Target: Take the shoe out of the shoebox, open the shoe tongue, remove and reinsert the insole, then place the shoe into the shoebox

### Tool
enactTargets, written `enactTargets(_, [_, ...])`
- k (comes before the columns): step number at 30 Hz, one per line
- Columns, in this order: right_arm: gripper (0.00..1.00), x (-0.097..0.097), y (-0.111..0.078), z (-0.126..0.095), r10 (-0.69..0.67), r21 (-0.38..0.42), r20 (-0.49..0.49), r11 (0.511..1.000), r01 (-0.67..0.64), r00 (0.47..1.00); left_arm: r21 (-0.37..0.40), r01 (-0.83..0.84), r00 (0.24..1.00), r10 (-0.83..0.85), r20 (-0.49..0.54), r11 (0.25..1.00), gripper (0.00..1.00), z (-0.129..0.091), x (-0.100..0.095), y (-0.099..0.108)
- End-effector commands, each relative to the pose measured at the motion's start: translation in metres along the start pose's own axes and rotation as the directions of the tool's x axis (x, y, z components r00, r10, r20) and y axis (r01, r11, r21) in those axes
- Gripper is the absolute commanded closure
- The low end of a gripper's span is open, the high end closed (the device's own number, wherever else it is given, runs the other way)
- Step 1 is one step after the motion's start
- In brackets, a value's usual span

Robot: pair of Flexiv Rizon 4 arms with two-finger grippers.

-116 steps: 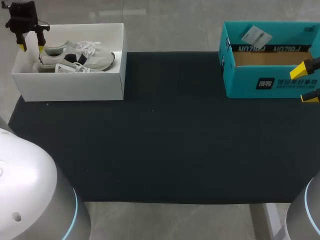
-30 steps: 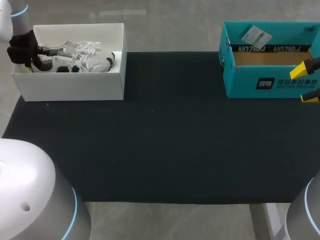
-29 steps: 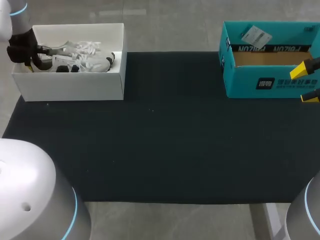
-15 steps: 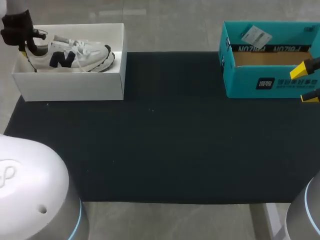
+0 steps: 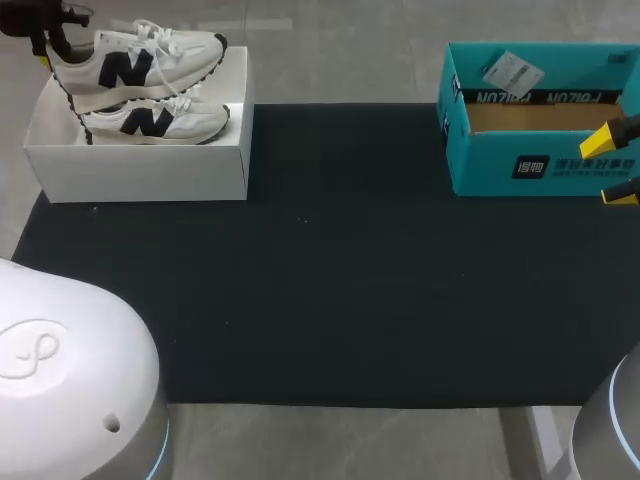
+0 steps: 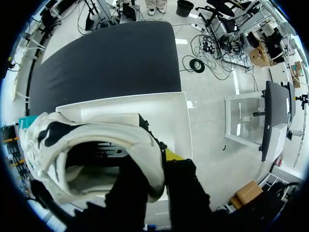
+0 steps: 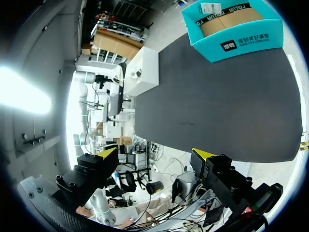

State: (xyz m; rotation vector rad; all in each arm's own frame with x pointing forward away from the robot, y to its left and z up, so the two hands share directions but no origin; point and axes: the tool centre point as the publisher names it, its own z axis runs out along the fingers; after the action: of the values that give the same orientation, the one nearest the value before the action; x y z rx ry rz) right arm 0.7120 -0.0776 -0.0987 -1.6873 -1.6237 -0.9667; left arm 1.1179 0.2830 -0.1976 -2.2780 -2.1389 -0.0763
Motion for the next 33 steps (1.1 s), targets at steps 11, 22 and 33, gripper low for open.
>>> enactTargets(11, [0.00, 0.000, 0.000, 0.001, 0.001, -0.001, 0.002, 1.000, -0.001, 1.000, 0.013, -0.001, 1.000, 0.001, 0.000, 1.000, 1.00, -0.014, 0.001, 0.003])
enactTargets(22, [0.00, 0.000, 0.000, 0.001, 0.001, -0.001, 0.002, 1.000, -0.001, 1.000, 0.032, -0.014, 0.996, 0.017, -0.084, 0.999, 1.00, -0.029, -0.036, -0.019])
enactTargets(33, [0.00, 0.000, 0.000, 0.001, 0.001, -0.001, 0.002, 1.000, -0.001, 1.000, -0.029, 0.010, 0.980, -0.015, -0.196, 1.000, 1.00, -0.056, -0.094, -0.078])
